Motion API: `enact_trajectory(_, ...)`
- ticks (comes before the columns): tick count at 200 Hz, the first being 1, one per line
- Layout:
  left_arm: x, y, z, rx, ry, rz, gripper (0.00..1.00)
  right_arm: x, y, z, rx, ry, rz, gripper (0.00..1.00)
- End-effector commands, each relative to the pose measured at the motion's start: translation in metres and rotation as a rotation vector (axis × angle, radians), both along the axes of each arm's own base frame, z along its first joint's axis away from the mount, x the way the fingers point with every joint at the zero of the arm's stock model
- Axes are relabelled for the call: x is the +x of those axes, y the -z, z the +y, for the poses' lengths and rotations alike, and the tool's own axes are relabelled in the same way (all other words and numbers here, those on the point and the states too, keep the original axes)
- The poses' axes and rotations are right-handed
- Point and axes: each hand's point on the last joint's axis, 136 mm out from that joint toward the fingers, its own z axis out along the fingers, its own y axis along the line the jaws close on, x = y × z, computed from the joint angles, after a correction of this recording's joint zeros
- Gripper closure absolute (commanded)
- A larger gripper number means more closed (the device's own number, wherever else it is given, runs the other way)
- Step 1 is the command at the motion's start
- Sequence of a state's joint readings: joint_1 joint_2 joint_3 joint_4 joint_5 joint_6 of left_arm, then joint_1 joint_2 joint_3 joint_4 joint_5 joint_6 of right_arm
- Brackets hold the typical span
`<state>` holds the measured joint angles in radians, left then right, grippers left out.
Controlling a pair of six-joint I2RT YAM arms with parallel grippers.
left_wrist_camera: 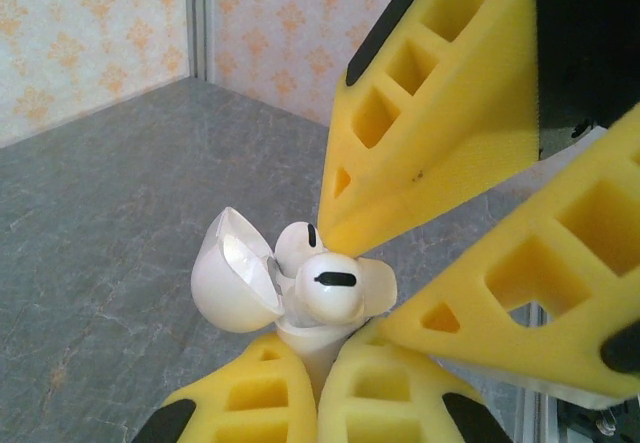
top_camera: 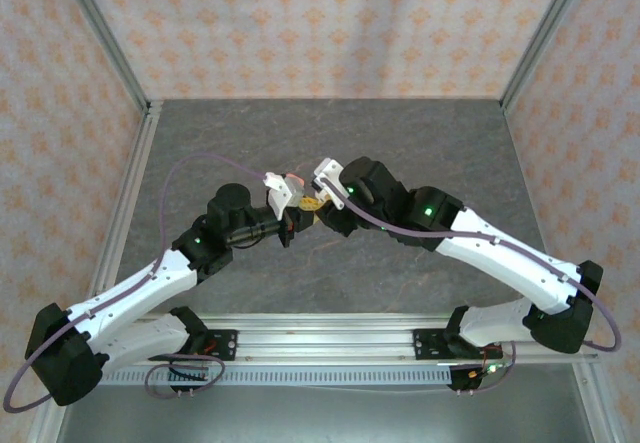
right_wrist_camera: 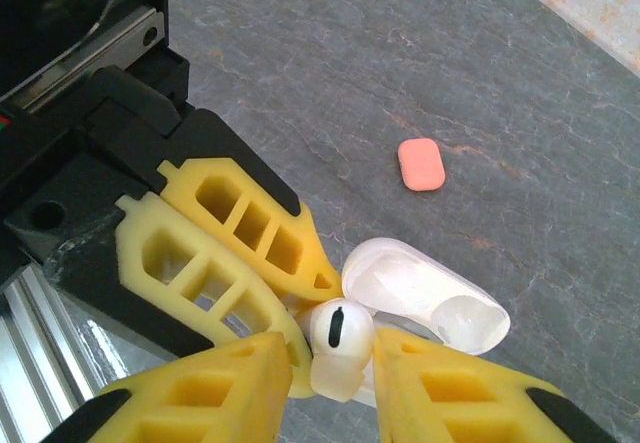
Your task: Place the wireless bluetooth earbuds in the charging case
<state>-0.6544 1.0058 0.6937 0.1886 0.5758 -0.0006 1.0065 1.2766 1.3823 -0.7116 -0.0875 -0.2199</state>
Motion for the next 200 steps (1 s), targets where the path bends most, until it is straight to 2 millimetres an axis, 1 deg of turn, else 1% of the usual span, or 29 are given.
enact_trajectory(1,0.006,-0.037,0.002,-0.074,-0.031,-0.099,1.00,-0.016,-0.005,0.008,0.044,-0.058,0.081,0.68)
enact_trajectory(19,0.005,-0.038,0.003,-0.075,-0.031,-0.101,1.00,-0.014,-0.008,0.006,0.079,-0.053,0.118,0.68)
enact_trajectory(42,0.004,-0.038,0.004,-0.075,-0.032,-0.101,1.00,-0.017,-0.011,0.009,0.131,-0.074,0.189,0.68)
enact_trajectory(54,0.004,-0.038,0.004,-0.076,-0.034,-0.101,1.00,-0.018,-0.013,0.011,0.156,-0.082,0.218,0.62)
enact_trajectory(66,0.004,-0.039,0.005,-0.079,-0.037,-0.103,1.00,-0.017,-0.014,0.011,0.169,-0.082,0.237,0.60)
enact_trajectory(109,0.003,-0.039,0.006,-0.086,-0.040,-0.102,1.00,-0.013,-0.024,0.010,0.244,-0.070,0.305,0.59)
enact_trajectory(129,0.002,-0.039,0.007,-0.088,-0.041,-0.105,1.00,-0.008,-0.021,0.008,0.277,-0.063,0.347,0.62)
enact_trajectory(156,0.001,-0.039,0.009,-0.087,-0.045,-0.106,1.00,-0.006,-0.020,0.008,0.303,-0.069,0.388,0.73)
enact_trajectory(166,0.000,-0.039,0.010,-0.086,-0.047,-0.108,1.00,-0.006,-0.018,0.007,0.300,-0.069,0.397,0.75)
enact_trajectory(200,0.000,-0.037,0.010,-0.087,-0.049,-0.105,1.00,-0.005,-0.016,0.008,0.293,-0.072,0.421,0.77)
